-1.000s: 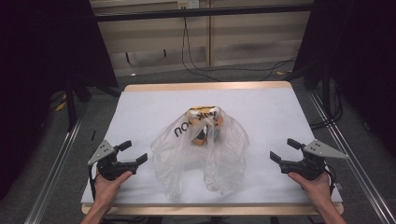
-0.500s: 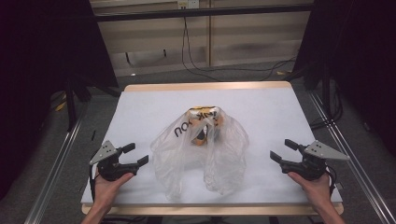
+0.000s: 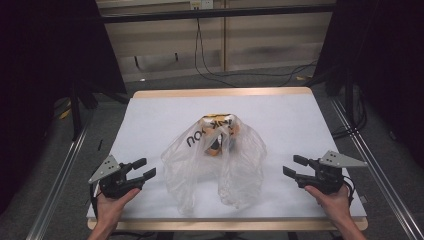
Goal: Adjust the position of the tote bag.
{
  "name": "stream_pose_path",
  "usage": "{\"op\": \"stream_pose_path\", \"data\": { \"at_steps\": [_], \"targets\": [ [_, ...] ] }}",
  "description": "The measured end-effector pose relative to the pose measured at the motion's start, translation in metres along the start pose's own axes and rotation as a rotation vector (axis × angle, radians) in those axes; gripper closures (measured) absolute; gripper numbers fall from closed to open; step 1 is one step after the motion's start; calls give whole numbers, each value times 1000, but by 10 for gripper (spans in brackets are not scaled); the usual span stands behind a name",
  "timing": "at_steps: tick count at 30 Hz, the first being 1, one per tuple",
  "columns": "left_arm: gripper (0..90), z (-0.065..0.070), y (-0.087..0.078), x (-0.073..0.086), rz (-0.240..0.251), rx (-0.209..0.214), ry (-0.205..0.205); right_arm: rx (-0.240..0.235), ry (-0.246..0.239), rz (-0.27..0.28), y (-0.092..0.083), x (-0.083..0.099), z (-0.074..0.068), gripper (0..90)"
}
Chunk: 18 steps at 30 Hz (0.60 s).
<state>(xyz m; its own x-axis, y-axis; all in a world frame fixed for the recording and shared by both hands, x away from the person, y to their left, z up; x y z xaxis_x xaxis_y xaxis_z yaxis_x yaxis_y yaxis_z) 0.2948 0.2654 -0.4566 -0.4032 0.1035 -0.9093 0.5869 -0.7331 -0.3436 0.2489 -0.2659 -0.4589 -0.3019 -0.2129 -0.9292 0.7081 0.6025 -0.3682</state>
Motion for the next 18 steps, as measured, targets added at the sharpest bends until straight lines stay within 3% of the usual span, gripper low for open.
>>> {"op": "stream_pose_path", "data": {
  "at_steps": [6, 11, 13, 18],
  "targets": [
    [506, 15, -11, -6, 25, 59, 24, -31, -12, 5, -2, -7, -15, 436],
    [571, 24, -13, -7, 22, 101, 42, -96, -37, 5, 0, -13, -31, 496],
    [584, 29, -12, -8, 28, 112, 28, -108, -61, 9, 1, -15, -37, 526],
    [640, 40, -9, -7, -12, 129, 71, -161, -82, 38, -1, -20, -54, 596]
  ]
}}
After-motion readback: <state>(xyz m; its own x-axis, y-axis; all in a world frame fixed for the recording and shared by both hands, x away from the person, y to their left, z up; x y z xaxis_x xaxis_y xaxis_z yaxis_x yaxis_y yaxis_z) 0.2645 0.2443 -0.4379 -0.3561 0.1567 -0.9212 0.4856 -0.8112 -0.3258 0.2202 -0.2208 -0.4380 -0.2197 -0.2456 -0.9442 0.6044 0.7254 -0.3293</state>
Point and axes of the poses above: each handheld gripper's, and its own axes: y roughly forward along the jaws, x roughly out of its underside, z roughly to its right, the point moved 3 cm from there along y, roughly forward along the jaws, and after that the axes turned 8 degrees about -y, right-handed, at the moved point
